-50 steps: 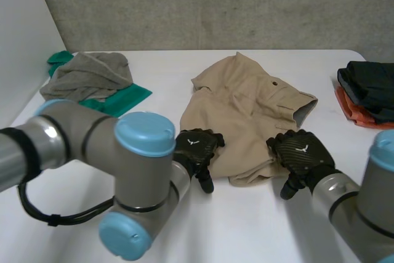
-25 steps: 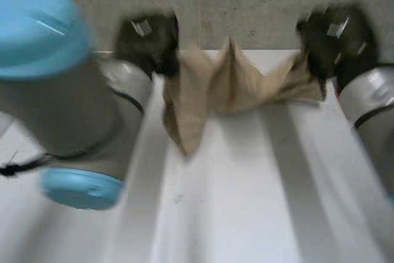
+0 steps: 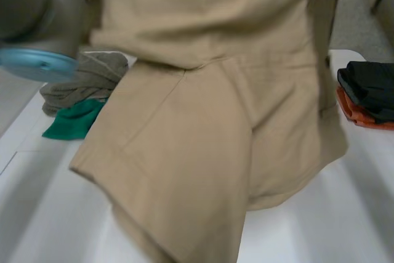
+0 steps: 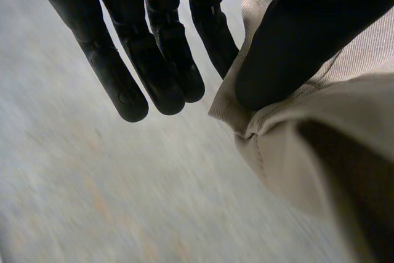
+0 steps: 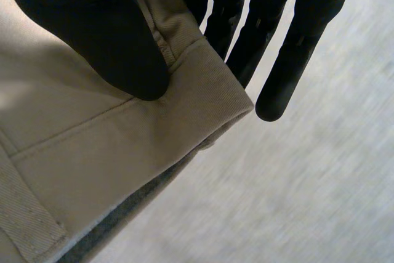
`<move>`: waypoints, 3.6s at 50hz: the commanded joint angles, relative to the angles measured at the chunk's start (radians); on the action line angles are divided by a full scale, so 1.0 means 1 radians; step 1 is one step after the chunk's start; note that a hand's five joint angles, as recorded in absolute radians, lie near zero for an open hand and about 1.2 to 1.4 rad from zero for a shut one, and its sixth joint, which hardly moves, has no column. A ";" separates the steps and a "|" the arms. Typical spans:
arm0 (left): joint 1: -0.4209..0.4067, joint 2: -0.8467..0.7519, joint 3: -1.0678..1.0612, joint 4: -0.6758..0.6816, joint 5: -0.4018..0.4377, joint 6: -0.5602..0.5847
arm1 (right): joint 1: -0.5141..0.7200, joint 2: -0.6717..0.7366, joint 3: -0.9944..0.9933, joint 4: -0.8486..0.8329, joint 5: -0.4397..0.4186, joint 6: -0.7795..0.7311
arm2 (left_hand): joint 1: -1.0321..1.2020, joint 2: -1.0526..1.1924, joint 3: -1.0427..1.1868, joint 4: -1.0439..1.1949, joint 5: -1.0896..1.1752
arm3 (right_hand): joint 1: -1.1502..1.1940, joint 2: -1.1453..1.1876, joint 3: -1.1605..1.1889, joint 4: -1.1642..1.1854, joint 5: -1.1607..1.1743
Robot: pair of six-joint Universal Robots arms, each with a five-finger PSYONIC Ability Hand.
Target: Fold the laundry.
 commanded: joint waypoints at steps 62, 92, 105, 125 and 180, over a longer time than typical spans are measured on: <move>-0.449 -0.088 -0.824 0.126 -0.112 0.034 | -0.047 0.016 1.037 -0.435 -0.180 -0.253 | -0.306 -0.365 -0.361 -0.369 -0.321 | -0.691 -0.791 -0.813 -0.822 -0.787; -0.153 0.324 -1.151 0.211 -0.197 0.287 | -0.049 0.050 1.042 -0.463 -0.165 -0.273 | -0.652 -0.710 -0.707 -0.714 -0.667 | 0.067 -0.033 -0.056 -0.064 -0.029; -0.224 0.424 -1.266 0.042 -0.131 0.227 | -0.050 0.037 1.057 -0.454 -0.157 -0.273 | -0.555 -0.614 -0.610 -0.618 -0.570 | 0.075 -0.025 -0.047 -0.056 -0.021; -0.122 0.194 -1.255 0.077 -0.065 0.092 | -0.050 0.022 1.079 -0.454 -0.159 -0.267 | -0.523 -0.582 -0.578 -0.586 -0.538 | 0.128 0.028 0.006 -0.003 0.032; -0.130 0.093 -0.747 0.068 0.021 0.230 | -0.176 -0.107 0.731 0.127 -0.177 -0.327 | 0.257 0.199 0.203 0.195 0.242 | 0.330 0.230 0.208 0.199 0.234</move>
